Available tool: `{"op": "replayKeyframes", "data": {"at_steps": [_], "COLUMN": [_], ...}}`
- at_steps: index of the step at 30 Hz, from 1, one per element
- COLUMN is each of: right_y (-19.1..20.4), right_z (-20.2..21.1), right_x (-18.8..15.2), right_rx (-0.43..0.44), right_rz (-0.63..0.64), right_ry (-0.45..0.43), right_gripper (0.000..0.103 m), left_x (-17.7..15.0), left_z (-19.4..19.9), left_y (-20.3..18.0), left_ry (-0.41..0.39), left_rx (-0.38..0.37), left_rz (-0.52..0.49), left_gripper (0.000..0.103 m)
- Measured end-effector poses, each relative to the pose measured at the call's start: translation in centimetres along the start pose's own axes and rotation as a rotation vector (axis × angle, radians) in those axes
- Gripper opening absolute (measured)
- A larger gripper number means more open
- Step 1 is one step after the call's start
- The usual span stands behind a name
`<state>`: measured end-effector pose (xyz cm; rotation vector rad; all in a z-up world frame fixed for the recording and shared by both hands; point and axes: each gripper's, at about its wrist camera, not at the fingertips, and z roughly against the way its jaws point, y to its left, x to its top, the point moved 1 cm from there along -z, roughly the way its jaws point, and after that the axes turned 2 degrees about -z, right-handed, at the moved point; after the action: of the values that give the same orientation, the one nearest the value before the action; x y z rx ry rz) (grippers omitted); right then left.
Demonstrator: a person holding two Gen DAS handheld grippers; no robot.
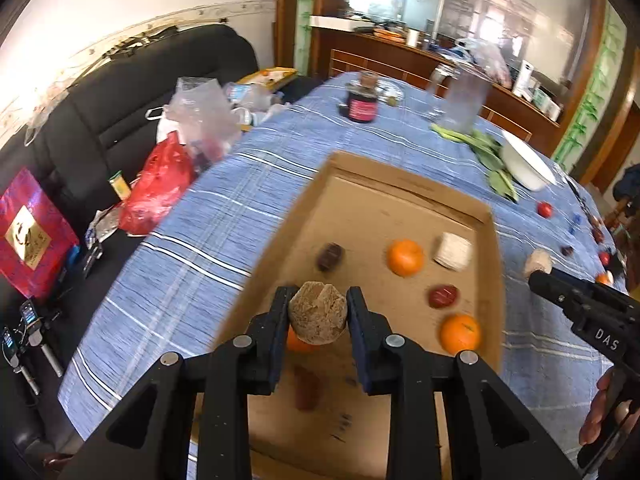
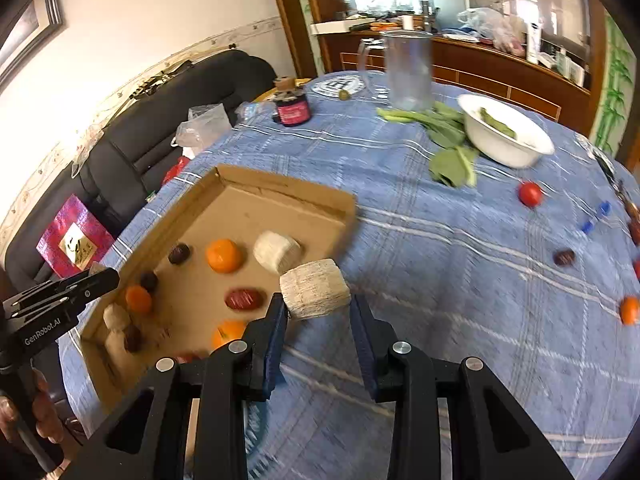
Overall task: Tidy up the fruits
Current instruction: 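Carry both beige cakes into the cardboard tray and open both tools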
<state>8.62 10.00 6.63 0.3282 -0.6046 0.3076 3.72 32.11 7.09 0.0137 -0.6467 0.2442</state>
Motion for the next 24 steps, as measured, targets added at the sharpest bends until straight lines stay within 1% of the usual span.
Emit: {"op": "replayKeyframes", "data": {"at_steps": [5,11,16,21,24], "right_y": [1.7,2.1,2.2,2.2,2.1], "right_z": [-2.5,-5.9,-8.0,-9.6,-10.3], "right_x": [2.8,5.1,5.8,5.9,6.1], "right_rx": [0.005,-0.006,-0.008,-0.010,-0.010], "right_rz": [0.025,0.015,0.009,0.009,0.007], "right_ry": [0.001,0.017,0.042,0.070,0.079], "right_gripper": [0.035,0.035,0.035,0.035,0.035], "left_x": [1.9,4.9,6.9,7.7,8.0], "left_z": [-1.2,-3.8,-7.4,-10.5,-11.7], "left_y": [1.5,0.3,-1.3,-2.5,-2.8], "left_ry": [0.000,0.006,0.041,0.082,0.096], "left_rx": [0.020,0.007,-0.010,-0.018,-0.023], "left_rz": [0.014,-0.010,-0.016,-0.017,-0.014], "left_gripper": [0.027,0.027,0.027,0.027,0.027]}}
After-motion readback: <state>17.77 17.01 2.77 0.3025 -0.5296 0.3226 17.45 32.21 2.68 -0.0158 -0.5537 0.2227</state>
